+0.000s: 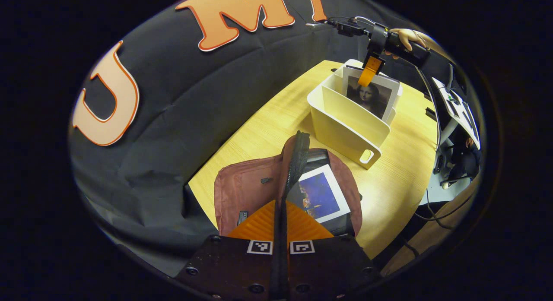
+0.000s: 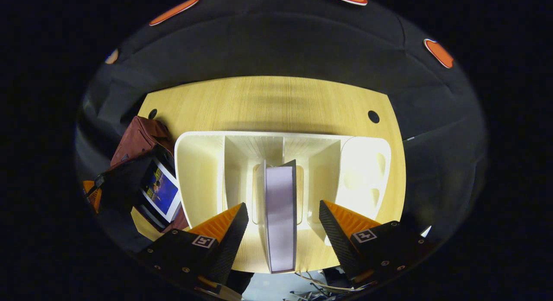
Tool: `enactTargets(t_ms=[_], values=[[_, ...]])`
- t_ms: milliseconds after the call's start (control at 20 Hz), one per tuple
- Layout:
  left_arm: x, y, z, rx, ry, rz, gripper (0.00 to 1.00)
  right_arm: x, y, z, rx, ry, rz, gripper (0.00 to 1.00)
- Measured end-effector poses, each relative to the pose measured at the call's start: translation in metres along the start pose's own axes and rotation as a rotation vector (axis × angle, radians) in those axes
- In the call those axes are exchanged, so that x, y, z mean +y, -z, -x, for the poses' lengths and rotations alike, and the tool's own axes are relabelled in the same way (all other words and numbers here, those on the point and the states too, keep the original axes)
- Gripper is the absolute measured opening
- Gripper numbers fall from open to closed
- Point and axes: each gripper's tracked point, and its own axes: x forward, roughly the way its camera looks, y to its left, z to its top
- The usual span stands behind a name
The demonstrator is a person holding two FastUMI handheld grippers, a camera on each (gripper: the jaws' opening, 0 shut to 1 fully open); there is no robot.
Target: Open the schoolbag, grab two books from the bookshelf and put them into the schoolbag.
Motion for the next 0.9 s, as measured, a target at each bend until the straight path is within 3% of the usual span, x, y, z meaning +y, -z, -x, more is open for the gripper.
enactTargets(t_ms=[100,150,250,300,350,450,650,900], values=[[0.002,0.003,-0.001,0.008,-0.001,0.004,0.01,0.006,0.003,-0.008,0.019,-0.012,0.001,0.96],[0.003,0.004,-0.001,0.012,0.0,0.006,0.01,0.007,0.004,-0.009,0.024,-0.013,0.002,0.9],[0.004,0.006,-0.002,0.014,0.0,0.01,0.0,0.006,0.005,-0.011,0.032,-0.002,-0.002,0.64],[0.004,0.006,-0.001,0.014,0.0,0.011,0.0,0.005,0.006,-0.012,0.038,-0.009,-0.007,0.67],[0.003,0.008,-0.002,0.013,0.002,0.012,0.0,0.01,0.009,-0.013,0.044,-0.037,-0.032,0.51],[0.002,0.008,-0.002,0.013,0.006,0.011,0.01,0.019,0.009,-0.009,0.041,-0.052,-0.069,0.37],[0.001,0.013,-0.005,0.02,0.012,0.016,0.0,0.018,0.011,0.007,0.022,-0.045,-0.084,0.33],[-0.002,0.017,-0.006,0.013,0.026,0.02,0.01,0.013,0.01,0.06,-0.044,-0.044,-0.11,0.34]])
